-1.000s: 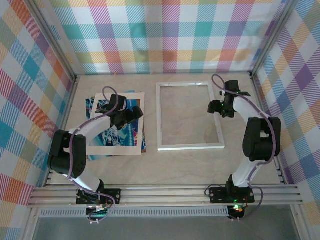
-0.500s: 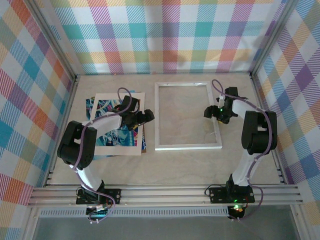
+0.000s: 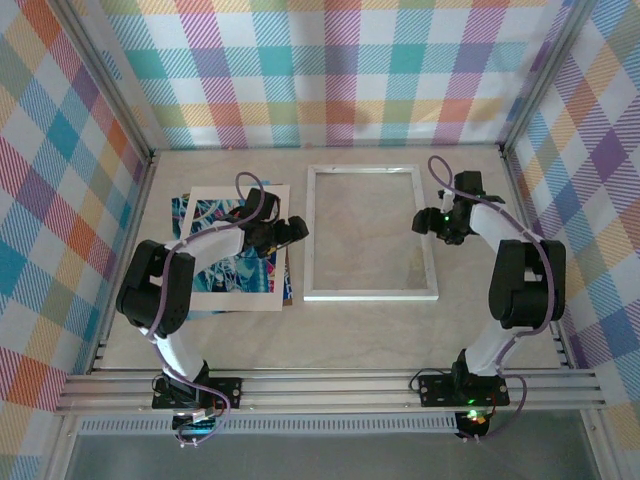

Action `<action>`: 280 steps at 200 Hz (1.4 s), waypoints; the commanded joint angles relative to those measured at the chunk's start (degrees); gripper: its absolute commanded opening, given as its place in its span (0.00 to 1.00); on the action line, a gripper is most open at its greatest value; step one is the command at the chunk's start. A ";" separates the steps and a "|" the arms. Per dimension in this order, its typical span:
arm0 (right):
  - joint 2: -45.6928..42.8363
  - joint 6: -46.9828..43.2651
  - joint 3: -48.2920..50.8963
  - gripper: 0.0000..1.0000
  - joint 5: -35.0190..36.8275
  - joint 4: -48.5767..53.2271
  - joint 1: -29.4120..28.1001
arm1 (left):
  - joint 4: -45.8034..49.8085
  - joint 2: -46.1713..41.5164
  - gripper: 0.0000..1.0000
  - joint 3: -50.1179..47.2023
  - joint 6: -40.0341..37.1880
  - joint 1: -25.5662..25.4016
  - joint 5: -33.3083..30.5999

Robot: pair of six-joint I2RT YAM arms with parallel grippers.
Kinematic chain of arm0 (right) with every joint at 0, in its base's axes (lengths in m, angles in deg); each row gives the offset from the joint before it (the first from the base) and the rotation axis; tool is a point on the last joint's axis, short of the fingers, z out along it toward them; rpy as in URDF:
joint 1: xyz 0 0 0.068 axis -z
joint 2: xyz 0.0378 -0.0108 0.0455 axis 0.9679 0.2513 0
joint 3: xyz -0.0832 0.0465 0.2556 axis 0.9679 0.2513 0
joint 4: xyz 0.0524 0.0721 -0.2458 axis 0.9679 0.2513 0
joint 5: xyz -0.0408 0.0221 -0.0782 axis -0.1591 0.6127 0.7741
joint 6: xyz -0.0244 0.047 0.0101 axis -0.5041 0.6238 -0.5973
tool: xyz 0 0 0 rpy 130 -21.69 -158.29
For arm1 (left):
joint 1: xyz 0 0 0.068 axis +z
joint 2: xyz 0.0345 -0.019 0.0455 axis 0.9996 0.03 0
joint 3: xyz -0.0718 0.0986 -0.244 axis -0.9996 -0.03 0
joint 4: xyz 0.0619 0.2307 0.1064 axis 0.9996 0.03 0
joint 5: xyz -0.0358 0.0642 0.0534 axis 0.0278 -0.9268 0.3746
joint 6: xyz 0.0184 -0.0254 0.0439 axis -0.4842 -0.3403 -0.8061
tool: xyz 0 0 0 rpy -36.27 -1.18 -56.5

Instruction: Put the photo into the frame

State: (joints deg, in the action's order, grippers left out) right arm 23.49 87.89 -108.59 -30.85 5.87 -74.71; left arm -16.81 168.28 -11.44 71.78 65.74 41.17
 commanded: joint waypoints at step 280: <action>2.97 1.20 1.50 0.47 -16.39 -6.17 0.59 | 0.86 6.52 0.81 4.07 -0.14 -4.95 1.26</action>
State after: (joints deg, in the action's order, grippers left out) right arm 28.45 88.28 -107.43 -43.68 -0.01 -74.30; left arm -16.81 174.03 -8.51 71.74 61.67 42.19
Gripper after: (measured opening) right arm 0.479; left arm 0.809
